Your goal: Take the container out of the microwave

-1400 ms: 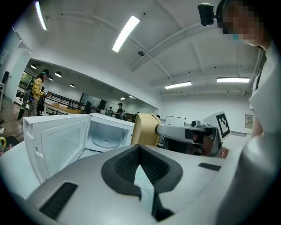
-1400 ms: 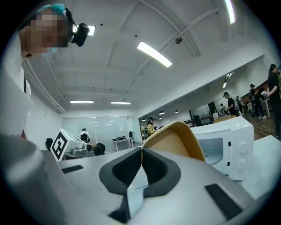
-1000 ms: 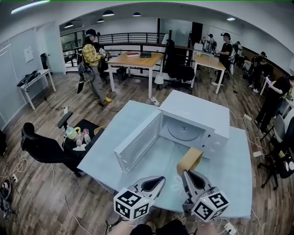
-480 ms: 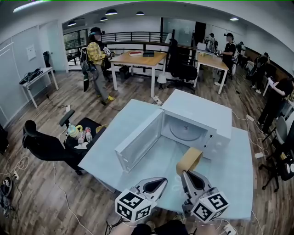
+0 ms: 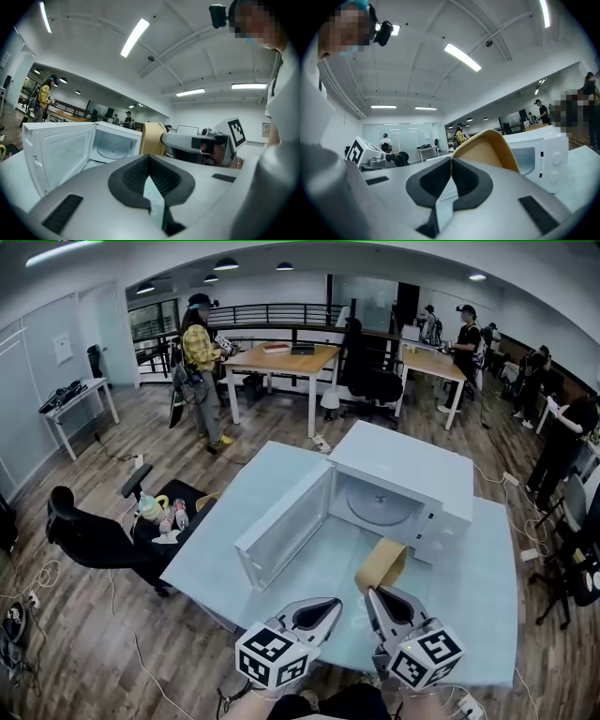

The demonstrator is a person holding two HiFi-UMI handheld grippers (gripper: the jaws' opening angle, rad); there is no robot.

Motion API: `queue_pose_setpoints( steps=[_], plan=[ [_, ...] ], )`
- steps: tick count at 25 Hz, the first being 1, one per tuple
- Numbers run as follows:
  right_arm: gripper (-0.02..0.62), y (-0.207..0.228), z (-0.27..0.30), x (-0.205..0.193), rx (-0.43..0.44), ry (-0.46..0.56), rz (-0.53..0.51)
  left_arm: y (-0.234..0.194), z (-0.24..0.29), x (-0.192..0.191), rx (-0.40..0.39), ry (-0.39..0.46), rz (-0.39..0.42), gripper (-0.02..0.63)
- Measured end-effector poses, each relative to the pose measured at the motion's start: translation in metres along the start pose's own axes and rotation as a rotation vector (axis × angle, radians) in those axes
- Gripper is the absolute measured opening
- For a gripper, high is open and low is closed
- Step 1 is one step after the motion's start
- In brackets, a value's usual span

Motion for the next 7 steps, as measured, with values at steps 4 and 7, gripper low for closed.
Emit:
queue_pose_setpoints(
  steps=[4, 7],
  plan=[
    [0.018, -0.0022, 0.003, -0.0005, 0.002, -0.017, -0.015, -0.0026, -0.0002, 0.0011, 0.0, 0.002, -0.007, -0.003],
    [0.017, 0.0011, 0.0038, -0.0011, 0.002, -0.024, -0.008, -0.0033, 0.0023, 0.0019, -0.001, 0.005, -0.013, -0.003]
  ],
)
Point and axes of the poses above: the fingertips, and each gripper's own axes: z forward along the fingers, y to its right, x out of its top, the point moved 7 cm from there along -z, backward along the fingers, and after that the axes turned 9 degrees about -y, right-handed, at the moved point
